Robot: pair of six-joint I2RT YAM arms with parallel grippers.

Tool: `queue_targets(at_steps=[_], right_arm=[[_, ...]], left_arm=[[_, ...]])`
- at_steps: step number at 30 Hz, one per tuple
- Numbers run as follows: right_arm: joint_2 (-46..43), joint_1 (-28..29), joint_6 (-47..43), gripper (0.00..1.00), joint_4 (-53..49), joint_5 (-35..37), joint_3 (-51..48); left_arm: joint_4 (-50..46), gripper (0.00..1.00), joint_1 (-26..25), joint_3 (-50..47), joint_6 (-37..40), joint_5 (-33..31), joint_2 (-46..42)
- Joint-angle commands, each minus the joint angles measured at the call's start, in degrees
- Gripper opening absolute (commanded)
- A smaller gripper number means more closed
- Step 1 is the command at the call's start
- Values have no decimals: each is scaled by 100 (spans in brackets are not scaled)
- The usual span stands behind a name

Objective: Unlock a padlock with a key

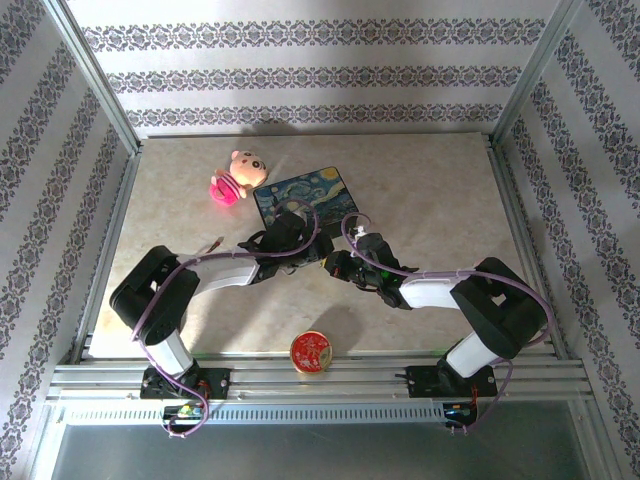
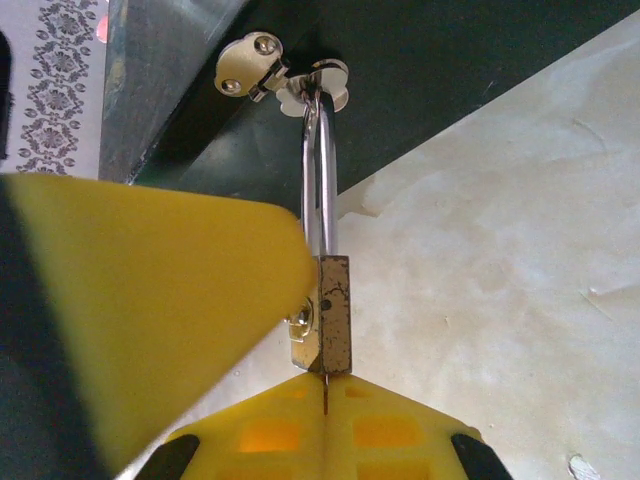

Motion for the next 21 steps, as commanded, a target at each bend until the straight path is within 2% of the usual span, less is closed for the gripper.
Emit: queue_targets(at_steps=[1,8,13,16,21], right_arm=[[33,-55,4,0,319,45,64],[77,-64,-15,0,302,46,109],[129,-71,0,0,332,12,145],[156,-73,12,0,346,-10,171],[165,-82,18,0,346,-31,202]], left_arm=[[164,62,28,139,157,-31,99],[245,47,35,141,63,-41,146],[447,47,34,103,1,-73,211],[578,52,36,56,-103,-72,274],[674,54,36,27,-236,27,415]])
